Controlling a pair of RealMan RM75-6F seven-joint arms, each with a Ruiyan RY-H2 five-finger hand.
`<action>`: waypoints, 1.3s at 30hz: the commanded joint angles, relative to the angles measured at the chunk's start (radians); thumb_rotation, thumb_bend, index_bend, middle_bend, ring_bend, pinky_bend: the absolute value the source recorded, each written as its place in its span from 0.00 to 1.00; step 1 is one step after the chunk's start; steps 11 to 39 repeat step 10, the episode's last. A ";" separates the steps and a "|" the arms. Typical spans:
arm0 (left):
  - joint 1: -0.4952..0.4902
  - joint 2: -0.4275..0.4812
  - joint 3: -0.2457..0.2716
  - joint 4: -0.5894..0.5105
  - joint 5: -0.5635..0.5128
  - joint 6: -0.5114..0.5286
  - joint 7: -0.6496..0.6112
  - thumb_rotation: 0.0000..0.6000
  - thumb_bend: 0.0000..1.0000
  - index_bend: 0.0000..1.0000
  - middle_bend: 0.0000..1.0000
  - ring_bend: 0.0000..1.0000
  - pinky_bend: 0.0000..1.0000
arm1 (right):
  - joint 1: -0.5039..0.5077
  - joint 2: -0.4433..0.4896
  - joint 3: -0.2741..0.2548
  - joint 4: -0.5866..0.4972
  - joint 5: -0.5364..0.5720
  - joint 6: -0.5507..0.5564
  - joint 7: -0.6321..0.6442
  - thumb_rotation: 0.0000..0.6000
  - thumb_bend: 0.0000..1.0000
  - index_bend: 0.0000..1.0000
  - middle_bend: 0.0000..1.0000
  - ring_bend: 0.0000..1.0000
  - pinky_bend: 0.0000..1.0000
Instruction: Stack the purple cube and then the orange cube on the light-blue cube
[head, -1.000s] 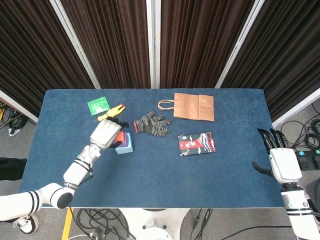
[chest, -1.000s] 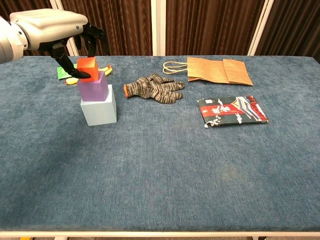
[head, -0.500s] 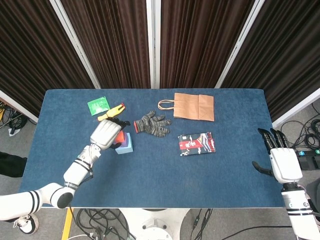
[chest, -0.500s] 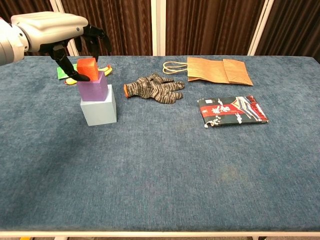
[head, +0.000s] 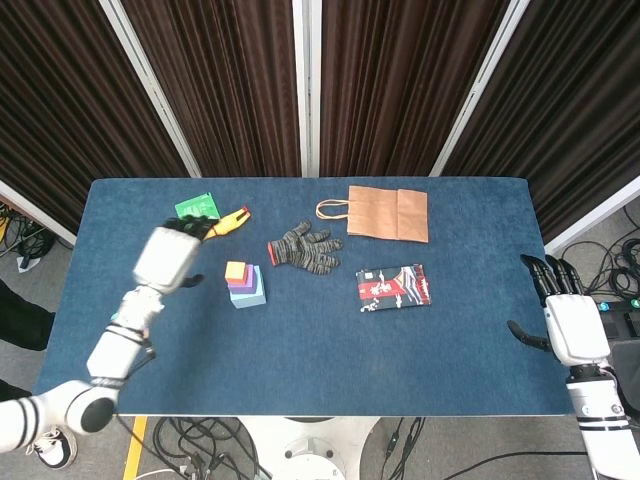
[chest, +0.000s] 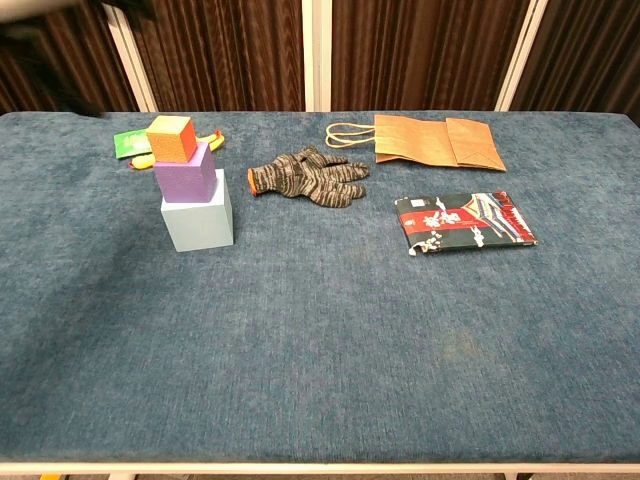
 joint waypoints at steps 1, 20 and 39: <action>0.128 0.085 0.068 -0.089 -0.020 0.123 0.024 1.00 0.15 0.23 0.32 0.24 0.33 | 0.000 0.002 0.001 0.000 0.002 -0.002 0.004 1.00 0.12 0.00 0.10 0.00 0.00; 0.352 0.043 0.172 -0.007 0.032 0.307 -0.114 1.00 0.15 0.23 0.32 0.24 0.33 | -0.002 0.003 -0.001 0.002 -0.002 0.001 0.008 1.00 0.12 0.00 0.10 0.00 0.00; 0.352 0.043 0.172 -0.007 0.032 0.307 -0.114 1.00 0.15 0.23 0.32 0.24 0.33 | -0.002 0.003 -0.001 0.002 -0.002 0.001 0.008 1.00 0.12 0.00 0.10 0.00 0.00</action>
